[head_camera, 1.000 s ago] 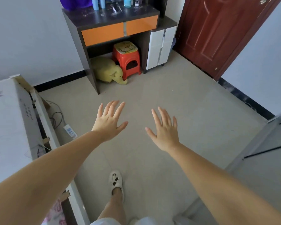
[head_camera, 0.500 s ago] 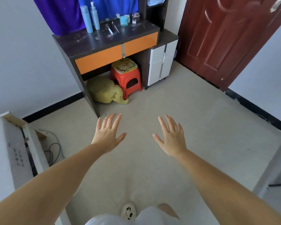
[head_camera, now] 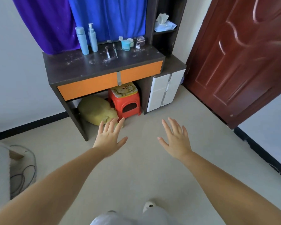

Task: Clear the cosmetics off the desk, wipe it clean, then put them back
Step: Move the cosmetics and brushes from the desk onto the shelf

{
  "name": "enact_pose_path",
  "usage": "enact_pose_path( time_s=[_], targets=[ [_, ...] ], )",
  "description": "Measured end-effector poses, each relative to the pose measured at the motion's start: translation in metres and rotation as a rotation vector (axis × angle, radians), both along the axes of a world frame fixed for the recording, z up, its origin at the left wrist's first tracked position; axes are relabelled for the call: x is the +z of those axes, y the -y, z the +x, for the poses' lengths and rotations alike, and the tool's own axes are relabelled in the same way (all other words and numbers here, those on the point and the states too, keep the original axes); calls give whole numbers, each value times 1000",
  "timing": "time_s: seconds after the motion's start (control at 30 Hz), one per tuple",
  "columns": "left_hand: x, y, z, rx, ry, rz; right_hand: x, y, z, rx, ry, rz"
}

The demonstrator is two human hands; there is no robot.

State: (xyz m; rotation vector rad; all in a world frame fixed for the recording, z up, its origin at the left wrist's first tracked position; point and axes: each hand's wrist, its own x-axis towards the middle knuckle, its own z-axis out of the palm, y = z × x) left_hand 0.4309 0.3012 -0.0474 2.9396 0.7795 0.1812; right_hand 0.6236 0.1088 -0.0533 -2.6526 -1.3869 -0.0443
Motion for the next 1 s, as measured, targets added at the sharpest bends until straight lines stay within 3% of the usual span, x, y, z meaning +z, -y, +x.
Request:
enact_pose_path(
  time_s=[0.27, 0.67, 1.0],
  targets=[
    [-1, -95, 72, 157, 24, -41, 9, -133, 102, 155, -16, -24],
    [23, -348, 151, 324, 21, -35, 19, -396, 191, 231, -41, -25],
    [18, -477, 208, 585, 205, -146, 15, -578, 242, 437, -85, -2]
  ],
)
